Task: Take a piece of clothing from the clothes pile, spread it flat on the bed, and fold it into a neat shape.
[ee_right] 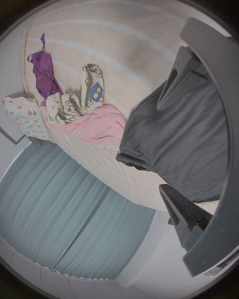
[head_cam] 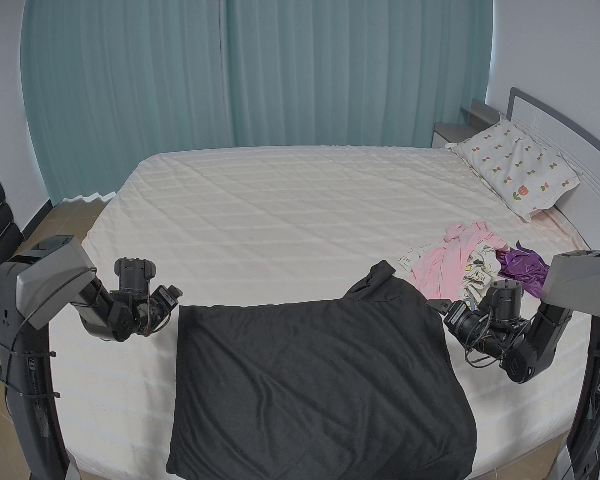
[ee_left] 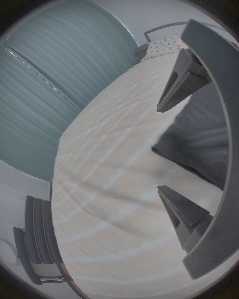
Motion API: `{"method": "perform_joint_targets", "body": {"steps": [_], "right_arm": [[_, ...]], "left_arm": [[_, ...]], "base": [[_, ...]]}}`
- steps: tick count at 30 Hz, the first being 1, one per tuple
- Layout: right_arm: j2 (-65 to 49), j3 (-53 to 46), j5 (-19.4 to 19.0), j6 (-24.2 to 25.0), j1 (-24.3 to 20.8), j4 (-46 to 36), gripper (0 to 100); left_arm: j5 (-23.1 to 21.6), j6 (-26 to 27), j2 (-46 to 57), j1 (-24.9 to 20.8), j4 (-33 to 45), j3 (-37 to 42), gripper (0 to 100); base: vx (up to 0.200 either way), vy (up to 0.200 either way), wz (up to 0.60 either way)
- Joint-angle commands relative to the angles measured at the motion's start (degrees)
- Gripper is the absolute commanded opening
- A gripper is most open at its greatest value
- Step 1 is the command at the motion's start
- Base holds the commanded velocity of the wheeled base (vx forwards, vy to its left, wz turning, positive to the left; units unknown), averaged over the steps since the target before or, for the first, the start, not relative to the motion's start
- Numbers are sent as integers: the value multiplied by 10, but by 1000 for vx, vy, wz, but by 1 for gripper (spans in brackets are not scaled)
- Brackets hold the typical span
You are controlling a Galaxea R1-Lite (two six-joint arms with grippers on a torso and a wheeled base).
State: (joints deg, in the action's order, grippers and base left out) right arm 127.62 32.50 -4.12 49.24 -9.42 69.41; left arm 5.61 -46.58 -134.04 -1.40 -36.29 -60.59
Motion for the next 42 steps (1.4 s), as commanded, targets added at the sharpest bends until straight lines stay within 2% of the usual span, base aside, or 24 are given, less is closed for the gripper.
{"method": "perform_joint_targets", "body": {"steps": [1,8,11,15,23,27,30,32,34,37,42], "right_arm": [[-36,-146,1,-3,-4,91,100],[-7,-226,0,-3,-2,197,100],[8,-230,0,-1,-5,201,100],[18,-230,0,2,-11,201,100],[25,-228,0,4,-12,202,100],[28,-227,0,4,-12,201,100],[32,-226,0,4,-11,202,100],[33,-225,0,5,-11,202,100],[34,-225,0,5,-10,202,100],[33,-225,-1,5,-11,202,100],[33,-224,0,5,-10,202,100]], "left_arm": [[-89,-38,181,-12,-13,222,100],[-117,-69,254,-47,-49,377,100],[-121,-70,252,-62,-70,416,100],[-122,-69,242,-72,-94,449,100],[-114,-65,176,-76,-151,463,100],[-82,-66,127,-101,-203,475,100],[-17,-68,84,-134,-235,472,100],[2,-68,68,-142,-250,470,100],[38,-65,28,-160,-305,471,100],[40,-64,16,-163,-344,471,100],[52,-55,1,-180,-344,458,100]], "base": [[-200,0,0],[-200,0,0],[-200,0,0],[-200,0,0],[-200,0,0],[0,0,0],[0,0,0],[0,0,0],[0,0,0],[0,0,0],[0,0,0]]}}
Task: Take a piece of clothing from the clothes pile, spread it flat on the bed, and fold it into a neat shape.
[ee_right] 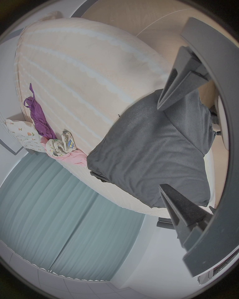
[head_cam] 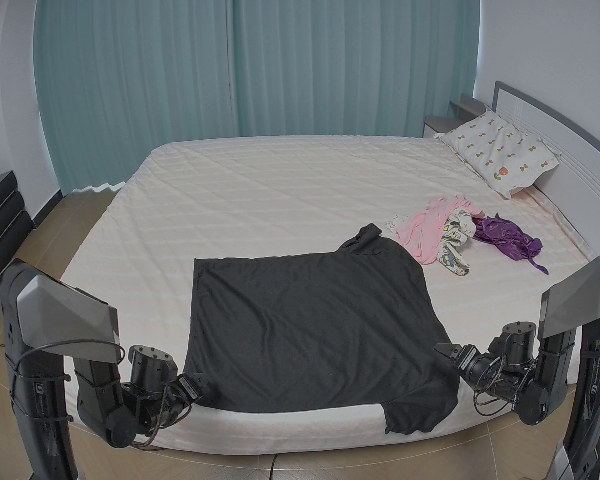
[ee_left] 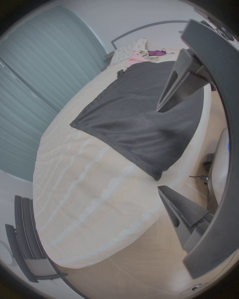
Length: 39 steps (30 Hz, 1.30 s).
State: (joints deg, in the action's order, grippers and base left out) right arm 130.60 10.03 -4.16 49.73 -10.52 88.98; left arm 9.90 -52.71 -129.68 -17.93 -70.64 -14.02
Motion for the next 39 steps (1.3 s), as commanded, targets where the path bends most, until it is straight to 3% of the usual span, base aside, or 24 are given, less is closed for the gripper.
{"method": "perform_joint_targets", "body": {"steps": [1,3,10,16,17,22,24,27,28,29,34,39], "right_arm": [[4,1,-1,0,1,7,100],[4,1,0,0,1,7,100],[4,2,0,-1,1,7,100],[4,2,0,-1,2,7,100],[4,2,0,-1,2,7,100],[11,-3,1,-17,9,7,100],[12,-4,-8,-57,30,6,100],[33,2,-65,-104,62,6,100],[33,2,-65,-104,62,6,100],[55,10,-106,-130,82,6,100],[112,45,-118,-198,105,2,100],[129,82,-118,-210,108,-12,100]], "left_arm": [[12,8,-43,-15,0,-7,100],[20,33,-51,-16,0,-9,100],[28,38,-65,-11,-1,-38,100],[72,43,-94,-12,-5,-68,100],[72,43,-95,-12,-5,-68,0],[75,37,-91,-11,-6,-58,0],[74,18,-82,-10,-8,-50,0],[70,-11,-59,-2,-13,-47,0],[70,-11,-59,-2,-13,-47,0],[63,-28,-53,8,-13,-48,0],[51,-45,-55,11,-13,-47,0],[50,-54,-56,11,-23,-46,0]], "base": [[0,0,0],[0,0,0],[0,0,0],[0,0,0],[0,0,0],[0,0,0],[0,0,0],[0,0,0],[0,0,0],[0,0,0],[0,0,0],[0,0,0]]}}
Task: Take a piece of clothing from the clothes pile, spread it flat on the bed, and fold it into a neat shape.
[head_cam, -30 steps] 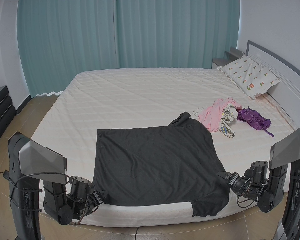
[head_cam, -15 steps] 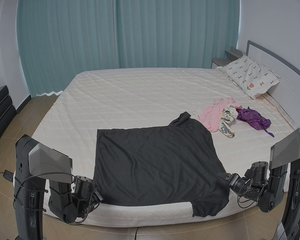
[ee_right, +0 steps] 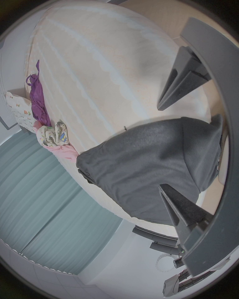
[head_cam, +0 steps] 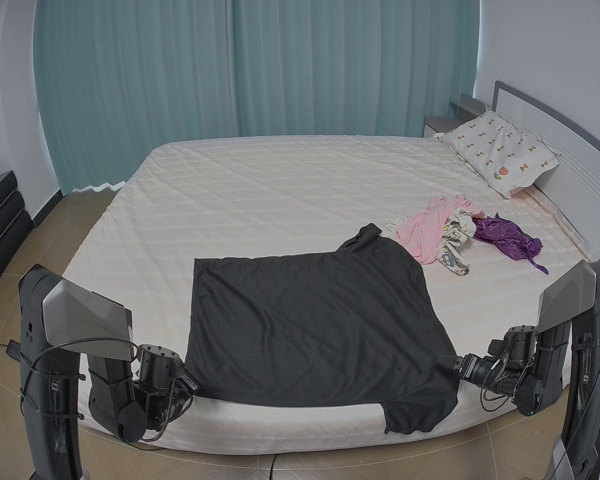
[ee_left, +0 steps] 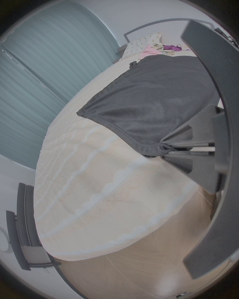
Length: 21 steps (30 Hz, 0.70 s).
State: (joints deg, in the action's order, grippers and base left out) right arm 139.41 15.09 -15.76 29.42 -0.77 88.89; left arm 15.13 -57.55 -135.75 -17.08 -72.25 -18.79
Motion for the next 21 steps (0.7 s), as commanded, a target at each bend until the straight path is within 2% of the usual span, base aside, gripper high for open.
{"method": "perform_joint_targets", "body": {"steps": [1,14,15,21], "right_arm": [[39,38,-2,-7,10,-21,100],[38,107,-4,-7,4,-56,100],[37,109,-4,-7,4,-58,0],[26,147,-5,-3,20,-63,0]], "left_arm": [[-2,-6,5,3,-10,2,0],[-3,-5,3,4,-18,6,0],[-3,-5,3,4,-18,6,0],[-3,-6,3,4,-18,6,0]], "base": [[0,0,0],[0,0,0],[0,0,0],[0,0,0]]}}
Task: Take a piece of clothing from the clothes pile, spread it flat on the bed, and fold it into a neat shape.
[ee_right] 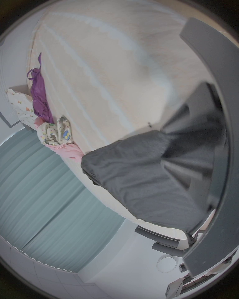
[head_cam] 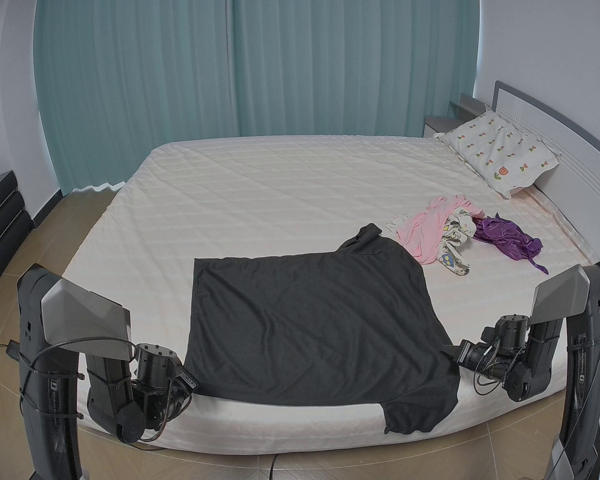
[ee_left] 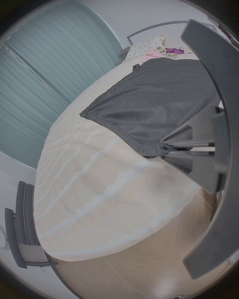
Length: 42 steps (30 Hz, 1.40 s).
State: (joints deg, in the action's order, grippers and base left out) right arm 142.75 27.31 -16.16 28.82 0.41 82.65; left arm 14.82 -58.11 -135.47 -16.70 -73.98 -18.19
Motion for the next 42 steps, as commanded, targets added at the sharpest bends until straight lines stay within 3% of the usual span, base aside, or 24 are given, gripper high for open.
{"method": "perform_joint_targets", "body": {"steps": [1,7,12,23,24,38,42], "right_arm": [[-7,34,-1,4,8,0,0],[-4,83,-1,4,8,-3,0],[-1,169,-35,4,0,-46,0],[46,257,-38,1,-12,-97,0],[46,257,-37,5,-10,-94,100],[-58,88,-62,26,56,-110,100],[-96,7,-104,30,55,-110,100]], "left_arm": [[0,-1,0,0,0,0,0],[0,-1,0,0,0,0,0],[0,-1,0,0,0,0,0],[0,-1,0,0,0,-1,0],[1,-1,0,0,0,-1,0],[0,-1,1,0,0,0,0],[0,-2,1,0,0,-1,0]], "base": [[0,0,0],[0,0,0],[0,0,0],[0,0,0],[0,0,0],[0,0,0],[0,0,0]]}}
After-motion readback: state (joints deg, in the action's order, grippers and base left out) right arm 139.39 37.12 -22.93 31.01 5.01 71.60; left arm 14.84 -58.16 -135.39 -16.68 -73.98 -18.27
